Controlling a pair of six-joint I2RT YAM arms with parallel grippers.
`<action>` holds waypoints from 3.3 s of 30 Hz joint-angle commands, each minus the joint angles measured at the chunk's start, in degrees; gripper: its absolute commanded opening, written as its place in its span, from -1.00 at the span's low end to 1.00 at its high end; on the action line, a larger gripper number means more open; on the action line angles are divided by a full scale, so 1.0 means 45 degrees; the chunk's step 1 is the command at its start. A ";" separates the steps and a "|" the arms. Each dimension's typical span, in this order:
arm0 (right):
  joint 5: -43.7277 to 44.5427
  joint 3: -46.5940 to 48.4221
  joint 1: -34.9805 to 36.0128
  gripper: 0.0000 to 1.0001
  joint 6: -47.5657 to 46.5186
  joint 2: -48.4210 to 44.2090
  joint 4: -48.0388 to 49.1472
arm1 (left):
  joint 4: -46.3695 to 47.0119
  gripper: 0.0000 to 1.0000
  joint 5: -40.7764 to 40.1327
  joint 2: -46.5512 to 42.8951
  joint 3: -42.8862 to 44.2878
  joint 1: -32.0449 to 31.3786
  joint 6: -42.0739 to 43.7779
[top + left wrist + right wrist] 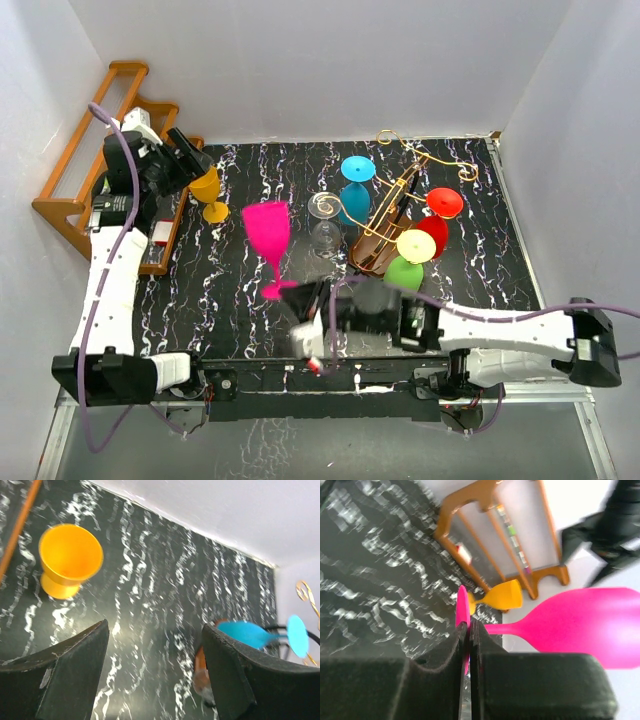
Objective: Take the wine glass off the wine glass rack
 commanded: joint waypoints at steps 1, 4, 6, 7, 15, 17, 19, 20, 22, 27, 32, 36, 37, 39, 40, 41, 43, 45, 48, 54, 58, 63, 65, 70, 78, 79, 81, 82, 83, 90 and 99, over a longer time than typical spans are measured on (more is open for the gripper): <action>0.4099 -0.2132 0.1898 -0.85 -0.3600 0.0492 0.1822 | -0.1989 0.44 0.2955 -0.0959 0.0412 -0.0023 -0.0312; 0.5198 -0.3570 0.2539 -0.85 -0.4805 0.0636 0.3275 | -0.3181 0.43 0.4233 -0.1168 0.0423 -0.0026 0.0031; 0.5764 -0.4318 0.2902 -0.85 -0.5542 0.0690 0.4014 | -0.3817 0.42 0.4898 -0.1405 0.0227 -0.0032 0.0273; 0.5990 -0.4632 0.3022 -0.84 -0.5922 0.0736 0.4326 | -0.4174 0.42 0.5321 -0.1542 0.0093 -0.0028 0.0405; 0.6488 -0.5691 0.3461 -0.85 -0.7709 0.1339 0.6318 | -0.4759 0.36 0.7807 -0.2653 -0.1756 -0.0306 0.0707; 0.6496 -0.5618 0.3463 -0.84 -0.7794 0.1592 0.6399 | -0.4362 0.34 0.8622 -0.2905 -0.2431 -0.0316 0.0438; 0.6495 -0.5528 0.3477 -0.85 -0.7812 0.1838 0.6471 | -0.3965 0.33 0.9247 -0.3142 -0.2932 -0.0343 0.0261; 0.6486 -0.5494 0.3482 -0.85 -0.7824 0.1947 0.6533 | -0.3889 0.32 0.9351 -0.3239 -0.3083 -0.0389 0.0252; 0.6474 -0.5429 0.3483 -0.85 -0.7829 0.2163 0.6581 | -0.3878 0.32 0.9400 -0.3363 -0.3302 -0.0515 0.0345; 0.6495 -0.5357 0.3475 -0.85 -0.7805 0.2576 0.6728 | -0.4112 0.31 0.9301 -0.3542 -0.3605 -0.0836 0.0719; 0.6645 -0.5267 0.3482 -0.85 -0.7753 0.2806 0.6823 | -0.4727 0.30 0.8907 -0.3624 -0.3875 -0.1221 0.1314; 0.6842 -0.5140 0.3479 -0.85 -0.7763 0.3069 0.6951 | -0.5059 0.30 0.8651 -0.3675 -0.4124 -0.1462 0.1687; 0.6876 -0.5106 0.3477 -0.84 -0.7745 0.3151 0.7042 | -0.5095 0.29 0.8610 -0.3686 -0.4187 -0.1505 0.1744; 0.6871 -0.5087 0.3478 -0.85 -0.7822 0.3260 0.7177 | -0.5101 0.26 0.8603 -0.3701 -0.4301 -0.1580 0.1829; 0.6858 -0.5058 0.3479 -0.85 -0.7840 0.3314 0.7205 | -0.5100 0.25 0.8597 -0.3665 -0.4355 -0.1605 0.1865; 0.6820 -0.5037 0.3472 -0.84 -0.7847 0.3355 0.7245 | -0.5118 0.22 0.8569 -0.3639 -0.4401 -0.1631 0.1918; 0.6763 -0.4962 0.3476 -0.84 -0.7879 0.3432 0.7269 | -0.5120 0.18 0.8541 -0.3509 -0.4507 -0.1699 0.2001; 0.6720 -0.4912 0.3480 -0.85 -0.7917 0.3510 0.7321 | -0.5096 0.10 0.8562 -0.3377 -0.4586 -0.1779 0.2108; 0.6725 -0.4837 0.3470 -0.84 -0.7945 0.3608 0.7355 | -0.5026 -0.30 0.8555 -0.3138 -0.4658 -0.1887 0.2274; 0.6835 -0.4902 0.3465 -0.85 -0.7910 0.3650 0.7414 | -0.4924 -0.64 0.8452 -0.2726 -0.4660 -0.2013 0.2418; 0.6998 -0.5019 0.3457 -0.79 -0.7713 0.3589 0.7587 | -0.4888 -1.00 0.8297 -0.2553 -0.4697 -0.2027 0.2477; 0.7633 -0.5352 0.3491 -0.07 -0.6963 0.3452 0.7815 | -0.4784 -1.00 0.6679 -0.2204 -0.4088 -0.2027 0.2321; 0.7947 -0.5655 0.3562 -0.01 -0.6534 0.3265 0.7764 | -0.4485 -1.00 0.5827 -0.1975 -0.3510 -0.2023 0.2120; 0.8896 -0.5749 0.4026 0.02 -0.4676 0.2665 0.6218 | -0.3962 -1.00 0.4125 -0.0697 -0.1323 -0.2028 0.1970; 1.0484 -0.4950 0.4616 -0.01 -0.0964 0.2619 0.4217 | -0.4107 -1.00 -0.0011 0.3770 0.2787 -0.2150 0.3222; 1.0781 -0.4538 0.4642 -0.02 -0.0120 0.2729 0.3780 | -0.4131 -1.00 -0.0724 0.4346 0.3262 -0.2187 0.3362; 1.1183 -0.3548 0.4698 -0.03 0.1901 0.2964 0.2210 | -0.4105 -1.00 -0.1705 0.5366 0.4155 -0.2217 0.3516; 1.1318 -0.2998 0.4723 -0.03 0.2882 0.3109 0.1379 | -0.4063 -1.00 -0.2008 0.5832 0.4539 -0.2239 0.3545; 1.1427 -0.2541 0.4751 -0.04 0.3825 0.3234 0.0618 | -0.4016 -1.00 -0.2297 0.6340 0.4933 -0.2232 0.3527; 1.1451 -0.2771 0.5244 -0.10 0.4598 0.3233 0.0637 | -0.4054 -1.00 -0.3505 0.9409 0.7675 -0.2242 0.3605; 1.1903 -0.3065 0.5411 -0.12 0.5160 0.3065 0.0406 | -0.4624 -1.00 -0.4294 1.0970 0.9544 -0.2242 0.3744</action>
